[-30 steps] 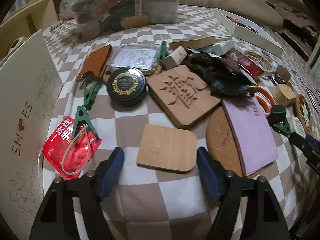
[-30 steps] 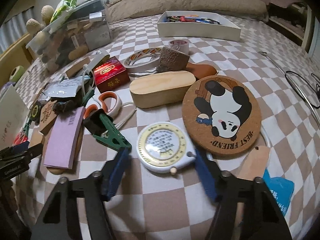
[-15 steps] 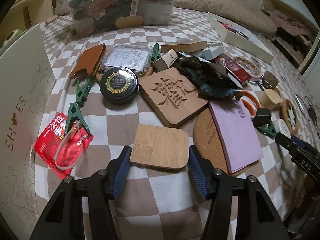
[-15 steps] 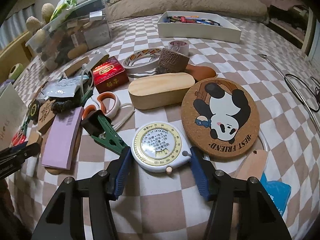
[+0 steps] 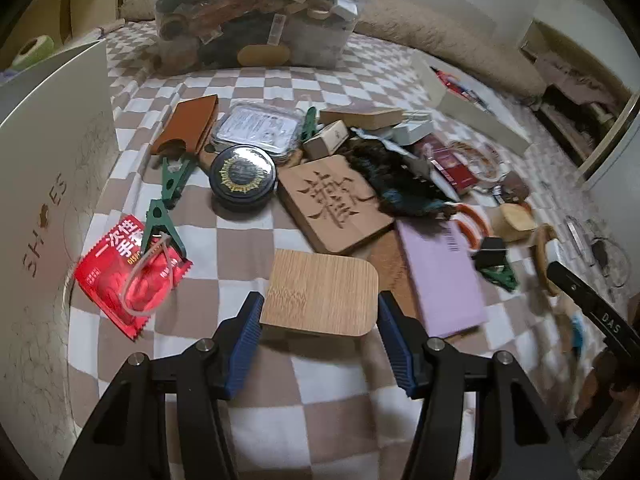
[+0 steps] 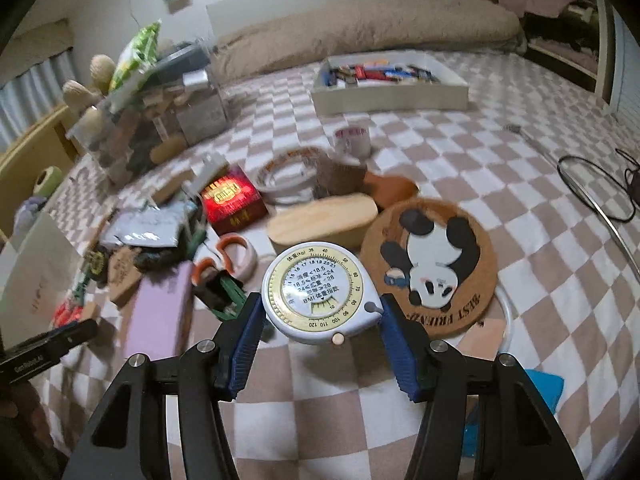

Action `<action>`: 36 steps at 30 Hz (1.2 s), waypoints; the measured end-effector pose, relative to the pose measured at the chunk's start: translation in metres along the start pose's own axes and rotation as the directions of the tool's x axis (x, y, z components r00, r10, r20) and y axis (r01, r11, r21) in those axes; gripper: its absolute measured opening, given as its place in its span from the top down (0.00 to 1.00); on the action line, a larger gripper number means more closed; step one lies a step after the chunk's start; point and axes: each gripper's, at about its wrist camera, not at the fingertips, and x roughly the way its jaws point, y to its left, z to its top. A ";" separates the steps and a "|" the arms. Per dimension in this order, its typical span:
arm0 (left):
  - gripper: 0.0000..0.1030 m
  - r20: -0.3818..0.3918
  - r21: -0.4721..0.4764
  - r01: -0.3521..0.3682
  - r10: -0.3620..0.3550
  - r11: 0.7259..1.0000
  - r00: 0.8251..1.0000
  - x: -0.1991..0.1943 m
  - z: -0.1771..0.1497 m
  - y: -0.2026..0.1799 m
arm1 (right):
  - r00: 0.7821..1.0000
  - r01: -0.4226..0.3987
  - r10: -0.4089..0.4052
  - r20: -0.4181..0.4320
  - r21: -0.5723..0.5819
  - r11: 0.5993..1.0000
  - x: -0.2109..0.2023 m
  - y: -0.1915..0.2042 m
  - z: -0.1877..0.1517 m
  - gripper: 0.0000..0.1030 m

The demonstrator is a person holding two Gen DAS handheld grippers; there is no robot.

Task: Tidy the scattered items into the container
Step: 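Close the left tool on the wooden board while the right tool closes on the tape measure, then lift and carry the wooden board and tape measure with both tools over the white box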

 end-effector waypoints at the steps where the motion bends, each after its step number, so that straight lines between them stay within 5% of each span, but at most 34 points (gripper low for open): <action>1: 0.45 0.005 0.002 0.002 -0.002 1.000 1.000 -0.002 0.000 0.000 | 1.000 -0.010 0.010 0.008 0.003 1.000 -0.003 0.000 0.001 0.43; 10: 0.45 0.096 0.038 -0.025 0.021 0.999 0.995 -0.031 0.001 -0.005 | 0.997 -0.060 0.060 0.052 -0.011 0.998 -0.028 0.010 0.009 0.43; 26: 0.45 0.215 -0.024 0.062 -0.055 0.998 0.975 -0.099 0.013 0.016 | 0.969 -0.202 0.212 0.125 -0.088 0.975 -0.072 0.068 0.031 0.43; 36: 0.45 0.359 0.012 0.041 -0.043 0.999 0.932 -0.161 0.019 0.028 | 0.941 -0.279 0.305 0.147 -0.174 0.944 -0.089 0.126 0.042 0.43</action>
